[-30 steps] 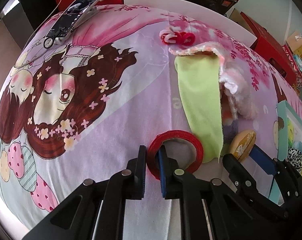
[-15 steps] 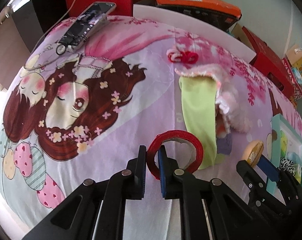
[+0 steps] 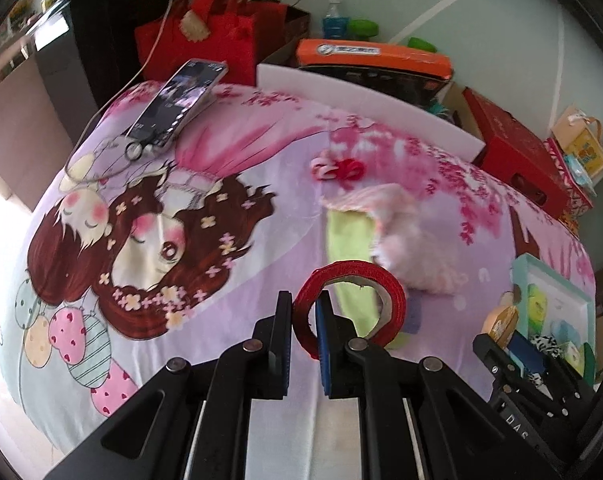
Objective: Organize soft objects
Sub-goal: 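Carry the red tape roll and gold lid over the white tray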
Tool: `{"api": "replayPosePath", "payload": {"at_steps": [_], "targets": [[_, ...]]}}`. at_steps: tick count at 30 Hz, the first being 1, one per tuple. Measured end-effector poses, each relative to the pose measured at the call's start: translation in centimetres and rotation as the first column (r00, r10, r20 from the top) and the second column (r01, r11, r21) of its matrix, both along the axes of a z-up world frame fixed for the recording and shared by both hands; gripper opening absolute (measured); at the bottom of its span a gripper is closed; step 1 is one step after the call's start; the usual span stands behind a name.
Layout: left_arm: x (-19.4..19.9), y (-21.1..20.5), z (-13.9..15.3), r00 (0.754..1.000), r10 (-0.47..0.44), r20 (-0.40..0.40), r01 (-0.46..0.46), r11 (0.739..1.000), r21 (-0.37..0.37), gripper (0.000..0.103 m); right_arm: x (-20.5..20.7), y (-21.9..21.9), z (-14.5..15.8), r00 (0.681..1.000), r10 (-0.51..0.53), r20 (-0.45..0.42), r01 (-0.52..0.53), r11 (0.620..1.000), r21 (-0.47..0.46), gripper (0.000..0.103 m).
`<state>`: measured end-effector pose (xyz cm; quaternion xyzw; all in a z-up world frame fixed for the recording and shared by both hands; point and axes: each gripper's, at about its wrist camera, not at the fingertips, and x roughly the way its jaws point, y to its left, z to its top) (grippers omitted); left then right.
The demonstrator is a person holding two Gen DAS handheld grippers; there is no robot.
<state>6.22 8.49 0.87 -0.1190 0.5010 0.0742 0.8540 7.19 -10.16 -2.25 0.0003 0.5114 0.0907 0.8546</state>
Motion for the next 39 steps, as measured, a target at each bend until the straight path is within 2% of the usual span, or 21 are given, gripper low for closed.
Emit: {"api": "replayPosePath", "payload": {"at_steps": [8,16,21,28,35,39], "targets": [[0.5,-4.2,1.8,0.996,-0.076,0.047,0.075,0.997,0.016,0.012,-0.5,-3.7,2.4,0.99,-0.127,0.055,0.126,0.992,0.013,0.051],[1.3,-10.2,2.7,0.976,-0.208,0.072,0.206,0.978,0.026,0.012,-1.5,-7.2,5.1,0.97,-0.208,0.124,0.207,0.978,0.024,0.051],[1.4,-13.9,2.6,0.95,-0.301,0.083,0.299,0.954,0.033,0.012,-2.4,-10.8,6.7,0.94,-0.298,0.164,0.302,0.953,0.004,0.051],[1.6,-17.4,2.0,0.921,-0.382,0.079,0.38,0.924,0.044,0.012,-3.3,-15.9,6.9,0.889,-0.424,0.172,0.436,0.899,-0.039,0.051],[1.9,-20.7,1.3,0.889,-0.456,0.036,0.454,0.889,0.051,0.012,-3.8,-20.1,6.8,0.834,-0.53,0.153,0.538,0.843,-0.012,0.051],[2.4,-22.3,1.4,0.875,-0.482,0.04,0.481,0.876,0.04,0.012,-3.9,-21.7,6.7,0.807,-0.571,0.153,0.578,0.816,-0.005,0.051]]}}
